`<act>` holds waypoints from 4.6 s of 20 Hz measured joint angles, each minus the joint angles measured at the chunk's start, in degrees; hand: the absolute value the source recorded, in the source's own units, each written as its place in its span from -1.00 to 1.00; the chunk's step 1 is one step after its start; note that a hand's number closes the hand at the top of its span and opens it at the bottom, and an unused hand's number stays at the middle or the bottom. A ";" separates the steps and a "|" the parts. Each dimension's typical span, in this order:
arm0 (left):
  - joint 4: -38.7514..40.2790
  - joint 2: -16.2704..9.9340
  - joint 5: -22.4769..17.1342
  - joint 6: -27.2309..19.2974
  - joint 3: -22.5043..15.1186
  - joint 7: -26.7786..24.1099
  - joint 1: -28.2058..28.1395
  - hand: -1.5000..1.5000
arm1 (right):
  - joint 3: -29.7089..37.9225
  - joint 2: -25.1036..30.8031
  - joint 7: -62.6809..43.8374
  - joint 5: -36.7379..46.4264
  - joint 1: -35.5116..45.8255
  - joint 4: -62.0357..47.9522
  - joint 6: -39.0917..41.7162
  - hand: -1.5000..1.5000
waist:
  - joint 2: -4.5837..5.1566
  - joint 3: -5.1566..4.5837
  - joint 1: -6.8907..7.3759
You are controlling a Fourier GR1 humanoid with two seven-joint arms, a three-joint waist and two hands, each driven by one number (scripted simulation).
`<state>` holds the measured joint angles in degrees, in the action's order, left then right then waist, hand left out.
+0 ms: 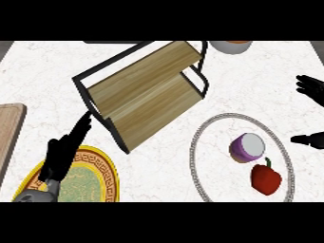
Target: Pick the can from the placemat and place it in the tiered shelf
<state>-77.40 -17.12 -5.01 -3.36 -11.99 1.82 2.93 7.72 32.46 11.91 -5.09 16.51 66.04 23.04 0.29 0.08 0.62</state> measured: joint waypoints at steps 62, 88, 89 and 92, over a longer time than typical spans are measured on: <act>-0.24 5.67 8.58 7.71 8.95 -0.69 -2.11 0.00 | -28.10 -13.81 -40.77 62.32 -1.59 25.21 10.77 -1.00 | -0.34 -0.03 -0.46; -0.52 7.87 11.36 10.02 11.47 -0.22 -2.06 0.00 | -24.75 -17.17 -24.25 71.04 -4.01 21.75 0.81 1.00 | -0.43 -0.08 -0.66; -1.28 8.22 11.70 9.64 11.13 0.08 -2.61 0.00 | -24.34 -17.16 -23.18 70.19 -4.10 22.27 1.08 1.00 | -0.42 -0.08 -0.63; -1.06 7.64 10.94 10.47 12.15 0.10 -2.63 0.00 | -23.17 -16.31 -20.12 67.65 -6.66 26.23 1.69 1.00 | -0.40 -0.07 -0.75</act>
<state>-78.46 -9.48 5.92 7.11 0.16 1.92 0.30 -15.45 16.15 -8.21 62.55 9.85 92.27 24.74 -0.11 0.01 -0.12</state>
